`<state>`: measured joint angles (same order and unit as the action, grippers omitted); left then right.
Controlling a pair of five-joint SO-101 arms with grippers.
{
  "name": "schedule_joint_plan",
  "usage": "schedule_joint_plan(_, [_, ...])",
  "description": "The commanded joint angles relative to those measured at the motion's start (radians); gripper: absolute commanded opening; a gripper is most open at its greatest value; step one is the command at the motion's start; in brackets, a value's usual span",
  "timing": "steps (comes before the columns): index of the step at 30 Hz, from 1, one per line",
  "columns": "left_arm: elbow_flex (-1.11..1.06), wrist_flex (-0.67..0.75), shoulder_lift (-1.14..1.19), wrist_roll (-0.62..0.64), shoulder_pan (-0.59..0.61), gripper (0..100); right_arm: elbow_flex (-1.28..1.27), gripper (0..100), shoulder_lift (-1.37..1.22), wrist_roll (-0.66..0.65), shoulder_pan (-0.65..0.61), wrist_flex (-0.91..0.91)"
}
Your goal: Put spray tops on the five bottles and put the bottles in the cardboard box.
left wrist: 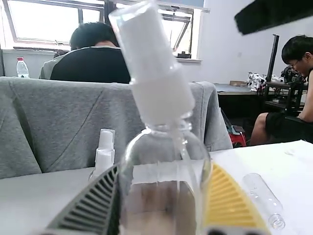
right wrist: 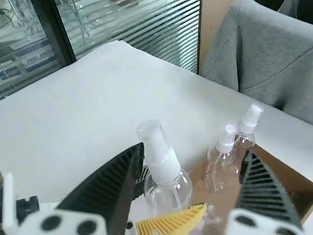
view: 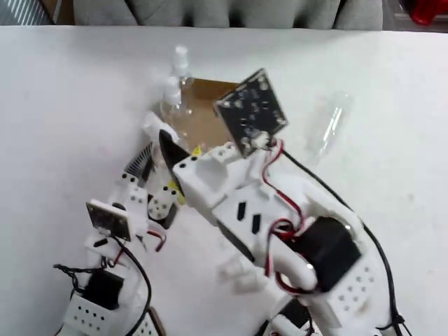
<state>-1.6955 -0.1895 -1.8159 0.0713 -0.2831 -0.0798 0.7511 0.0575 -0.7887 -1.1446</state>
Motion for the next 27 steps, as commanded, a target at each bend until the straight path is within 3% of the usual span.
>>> schedule_joint_plan(1, [0.003, 0.029, -0.016, -0.011, 0.013, 2, 0.124, 27.5, -0.001, -0.018, 0.001, -0.027])
schedule_joint_plan(4, [0.003, 0.029, -0.016, -0.011, 0.013, 2, 0.124, 22.1, -0.002, -0.037, 0.013, -0.016])
schedule_joint_plan(8, [0.003, 0.008, -0.016, -0.011, 0.013, 2, 0.123, 1.2, -0.008, -0.035, 0.015, 0.039])
schedule_joint_plan(11, [0.003, 0.008, -0.016, -0.011, 0.013, 2, 0.126, 5.7, -0.044, -0.035, 0.015, 0.11])
schedule_joint_plan(17, [0.003, 0.008, -0.016, -0.011, 0.013, 2, 0.13, 2.2, -0.189, -0.035, 0.013, 0.208])
schedule_joint_plan(27, [0.003, 0.008, -0.016, -0.011, 0.013, 2, 0.129, 1.5, -0.229, -0.081, 0.042, 0.044])
